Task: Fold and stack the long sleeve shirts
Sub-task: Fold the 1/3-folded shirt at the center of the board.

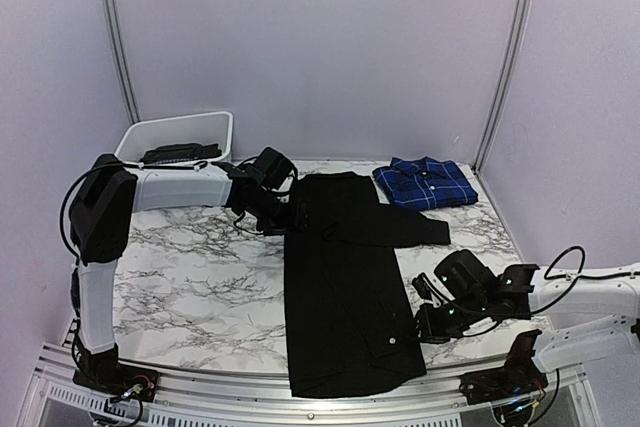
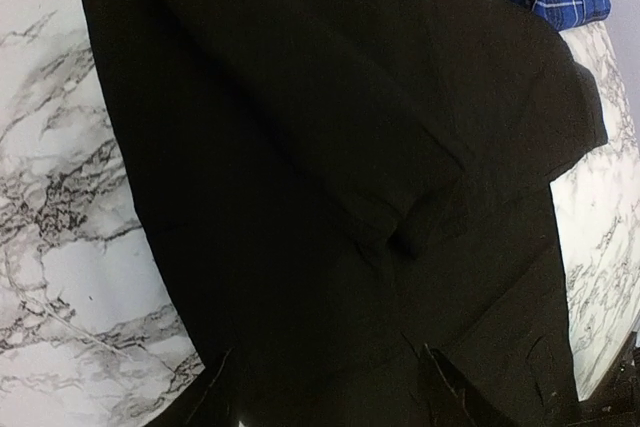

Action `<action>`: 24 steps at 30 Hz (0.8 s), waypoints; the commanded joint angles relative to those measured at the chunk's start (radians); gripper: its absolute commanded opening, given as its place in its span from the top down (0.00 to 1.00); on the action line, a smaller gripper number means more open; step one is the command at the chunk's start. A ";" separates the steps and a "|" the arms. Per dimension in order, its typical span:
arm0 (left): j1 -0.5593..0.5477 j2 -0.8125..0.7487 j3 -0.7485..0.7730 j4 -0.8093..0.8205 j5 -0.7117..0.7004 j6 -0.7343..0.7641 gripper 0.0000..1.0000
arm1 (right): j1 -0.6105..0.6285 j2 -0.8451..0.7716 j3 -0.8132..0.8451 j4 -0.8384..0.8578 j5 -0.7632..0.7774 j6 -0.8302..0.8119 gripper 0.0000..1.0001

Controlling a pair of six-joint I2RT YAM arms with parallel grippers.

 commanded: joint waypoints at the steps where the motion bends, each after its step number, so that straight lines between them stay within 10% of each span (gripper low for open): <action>1: -0.031 -0.071 -0.069 0.037 0.028 -0.020 0.39 | 0.008 -0.013 0.007 0.047 0.012 0.035 0.83; 7: -0.054 -0.088 -0.188 0.081 0.058 -0.051 0.46 | 0.007 -0.001 -0.010 0.077 0.011 0.043 1.00; 24: -0.057 -0.031 -0.222 0.088 0.065 -0.056 0.50 | 0.140 -0.099 0.018 -0.095 0.010 0.130 1.00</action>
